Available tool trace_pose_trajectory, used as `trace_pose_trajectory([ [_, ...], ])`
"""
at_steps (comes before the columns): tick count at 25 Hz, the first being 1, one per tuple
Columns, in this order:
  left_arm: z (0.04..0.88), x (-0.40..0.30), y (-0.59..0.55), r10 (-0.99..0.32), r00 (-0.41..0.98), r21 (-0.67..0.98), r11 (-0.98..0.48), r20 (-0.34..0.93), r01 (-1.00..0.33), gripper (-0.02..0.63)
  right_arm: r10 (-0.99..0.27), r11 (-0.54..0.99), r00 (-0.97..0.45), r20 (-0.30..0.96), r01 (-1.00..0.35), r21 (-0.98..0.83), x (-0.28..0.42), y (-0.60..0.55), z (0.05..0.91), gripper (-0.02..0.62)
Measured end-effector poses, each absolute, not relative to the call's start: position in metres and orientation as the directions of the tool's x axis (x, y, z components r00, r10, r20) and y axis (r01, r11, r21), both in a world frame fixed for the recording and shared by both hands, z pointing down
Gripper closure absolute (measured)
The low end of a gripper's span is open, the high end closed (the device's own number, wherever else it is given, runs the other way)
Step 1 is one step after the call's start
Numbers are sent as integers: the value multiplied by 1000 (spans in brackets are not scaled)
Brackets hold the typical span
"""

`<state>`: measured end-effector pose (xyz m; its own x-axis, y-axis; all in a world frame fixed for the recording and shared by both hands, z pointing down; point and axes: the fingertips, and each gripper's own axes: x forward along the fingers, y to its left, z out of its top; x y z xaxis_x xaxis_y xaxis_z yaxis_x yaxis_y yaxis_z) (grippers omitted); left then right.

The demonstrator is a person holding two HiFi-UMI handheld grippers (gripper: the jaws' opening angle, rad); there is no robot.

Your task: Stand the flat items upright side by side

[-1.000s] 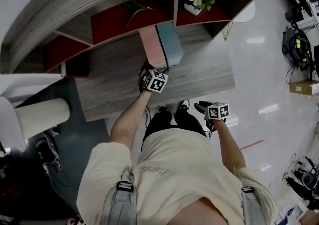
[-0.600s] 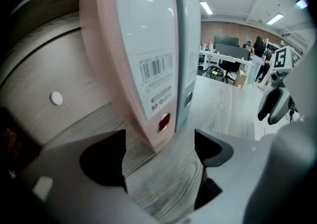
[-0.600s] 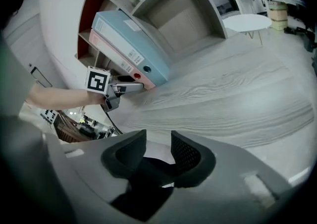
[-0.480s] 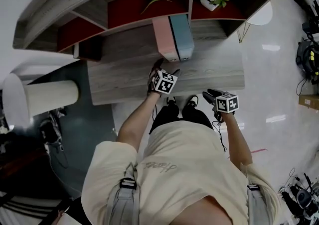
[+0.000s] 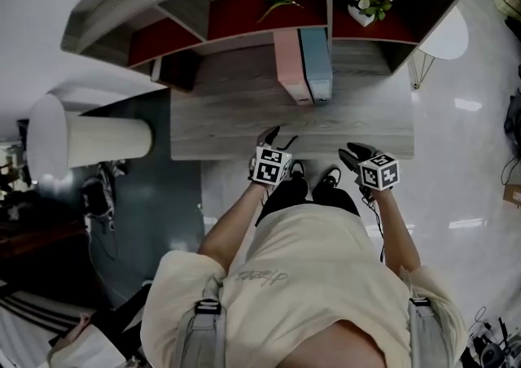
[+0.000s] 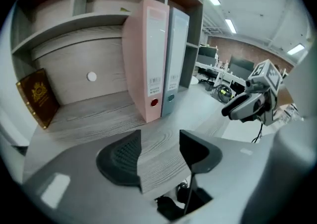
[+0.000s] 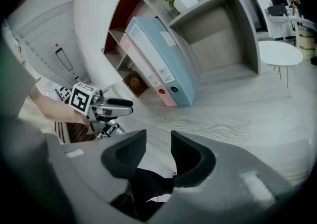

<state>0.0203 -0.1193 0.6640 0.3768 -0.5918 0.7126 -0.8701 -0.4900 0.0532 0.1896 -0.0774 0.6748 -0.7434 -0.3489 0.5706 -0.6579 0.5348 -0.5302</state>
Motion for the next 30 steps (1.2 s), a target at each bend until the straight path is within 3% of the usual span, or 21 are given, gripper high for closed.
trace_pose_trajectory([
  [5,610,19,-112,-661,438,166,-434,610,-886,584,-361,650,-770,526,-612,-451,170,-85,636,439],
  [10,548,28,-118,-696,516,230,-468,500,-853,592,-435,704,-779,452,-607,-368,157,-91,575,500],
  [16,462,32,-139,-755,552,167,-530,354,-832,592,-614,683,-757,222,-651,-332,163,-122,468,593],
  [22,401,29,-145,-777,575,142,-558,256,-818,591,-715,671,-689,122,-724,-158,175,-140,393,594],
  [30,338,-2,-165,-838,527,89,-519,142,-850,591,-774,630,-621,127,-774,58,176,-153,342,594],
])
